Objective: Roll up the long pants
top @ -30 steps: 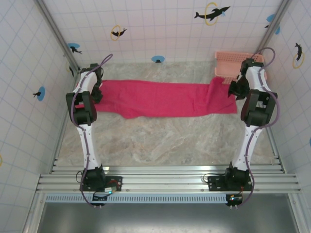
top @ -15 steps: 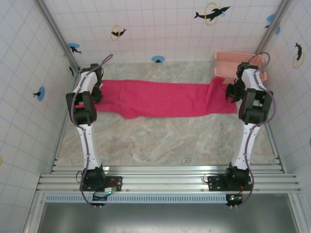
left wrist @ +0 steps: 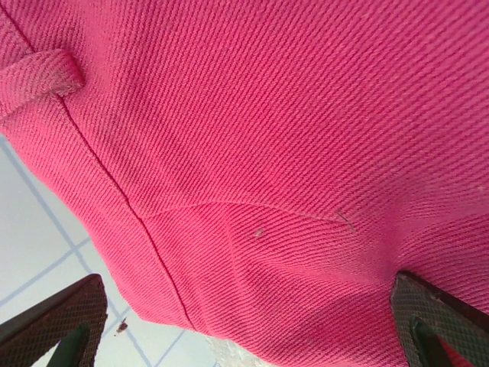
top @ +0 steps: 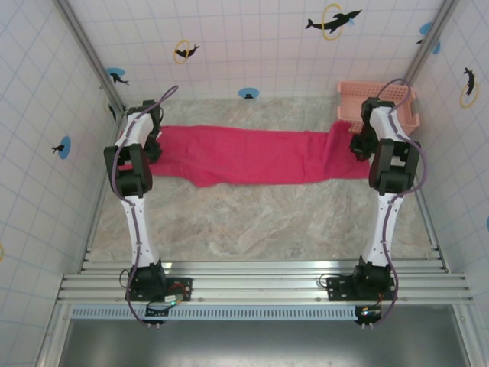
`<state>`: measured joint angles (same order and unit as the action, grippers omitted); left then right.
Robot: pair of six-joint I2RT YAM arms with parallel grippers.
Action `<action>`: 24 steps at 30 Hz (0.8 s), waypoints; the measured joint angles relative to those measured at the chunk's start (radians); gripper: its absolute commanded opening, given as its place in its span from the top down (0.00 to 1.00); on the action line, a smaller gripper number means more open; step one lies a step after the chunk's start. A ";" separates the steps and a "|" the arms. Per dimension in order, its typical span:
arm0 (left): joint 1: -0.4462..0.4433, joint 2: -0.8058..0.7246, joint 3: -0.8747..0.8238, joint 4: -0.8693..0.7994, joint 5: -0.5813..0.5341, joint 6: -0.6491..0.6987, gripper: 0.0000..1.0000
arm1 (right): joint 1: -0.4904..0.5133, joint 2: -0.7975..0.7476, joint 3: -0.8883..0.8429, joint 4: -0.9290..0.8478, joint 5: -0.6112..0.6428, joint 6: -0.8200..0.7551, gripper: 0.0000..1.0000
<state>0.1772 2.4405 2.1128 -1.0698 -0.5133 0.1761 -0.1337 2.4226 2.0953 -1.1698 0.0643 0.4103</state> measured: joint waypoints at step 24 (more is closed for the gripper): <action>-0.003 0.000 -0.002 0.000 0.000 0.003 0.03 | -0.011 -0.171 -0.084 -0.022 0.092 -0.042 1.00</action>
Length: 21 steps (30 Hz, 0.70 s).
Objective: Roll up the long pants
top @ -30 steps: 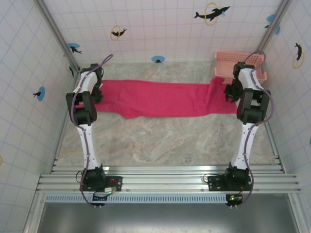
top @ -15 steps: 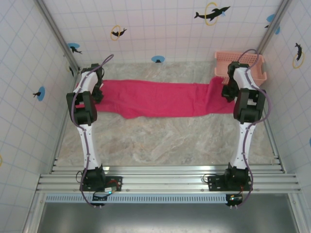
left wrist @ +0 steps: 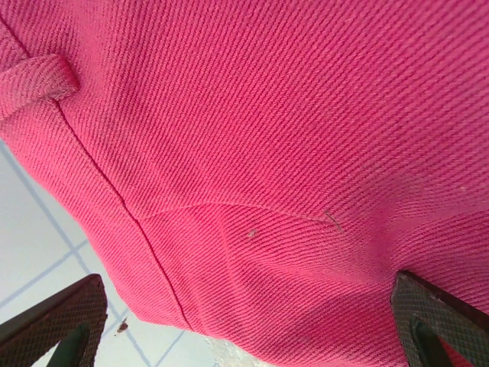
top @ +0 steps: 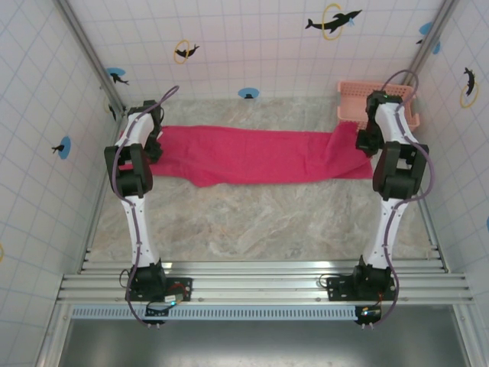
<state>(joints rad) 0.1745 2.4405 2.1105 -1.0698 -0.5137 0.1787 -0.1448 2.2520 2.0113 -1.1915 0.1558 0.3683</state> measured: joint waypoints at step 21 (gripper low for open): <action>-0.009 0.000 0.000 -0.034 0.000 -0.013 0.02 | -0.092 -0.222 -0.539 0.192 -0.145 0.055 0.33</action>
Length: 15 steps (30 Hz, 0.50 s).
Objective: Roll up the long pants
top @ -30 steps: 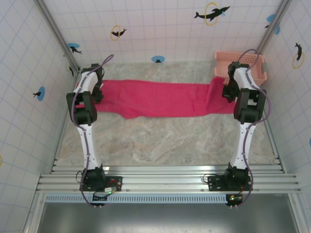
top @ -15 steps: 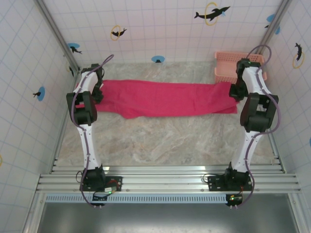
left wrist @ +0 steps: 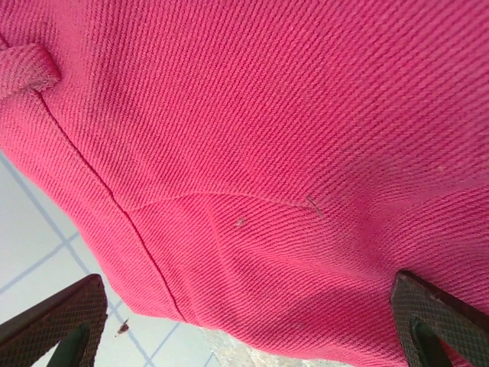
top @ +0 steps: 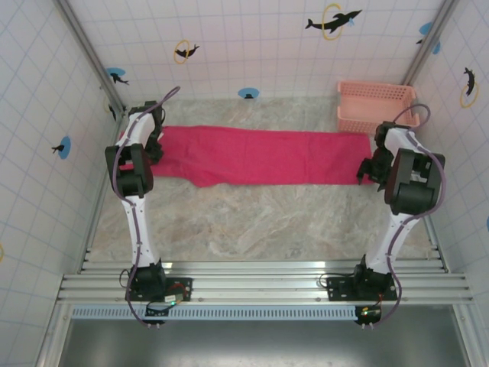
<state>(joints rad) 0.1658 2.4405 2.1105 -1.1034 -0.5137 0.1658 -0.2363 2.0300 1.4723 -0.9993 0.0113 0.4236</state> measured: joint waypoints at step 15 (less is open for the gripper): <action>-0.021 -0.001 0.003 -0.021 0.005 -0.016 0.02 | -0.028 0.043 0.020 0.141 -0.087 0.109 0.41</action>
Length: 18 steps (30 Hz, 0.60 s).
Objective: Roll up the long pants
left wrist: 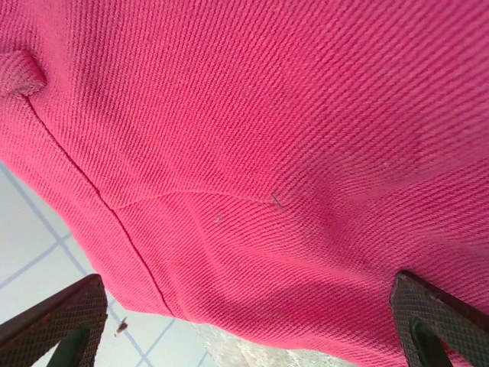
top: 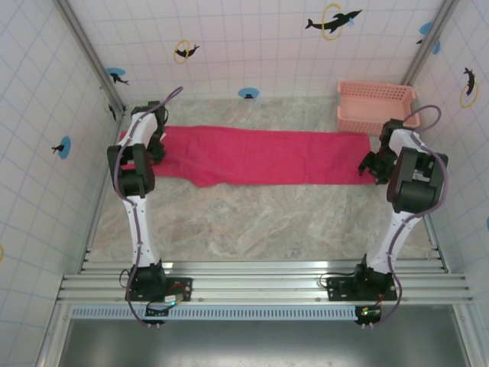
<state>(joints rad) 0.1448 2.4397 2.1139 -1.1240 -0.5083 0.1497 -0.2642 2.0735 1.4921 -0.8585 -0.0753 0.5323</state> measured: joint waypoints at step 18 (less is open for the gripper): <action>-0.399 -0.180 0.032 -0.028 0.364 -0.298 0.02 | 0.014 -0.014 0.018 0.042 -0.048 0.024 1.00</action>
<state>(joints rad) -0.2546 2.2597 2.1464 -1.1519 -0.1444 -0.1478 -0.2497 2.0598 1.5101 -0.8165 -0.1234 0.5564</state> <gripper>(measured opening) 0.975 0.107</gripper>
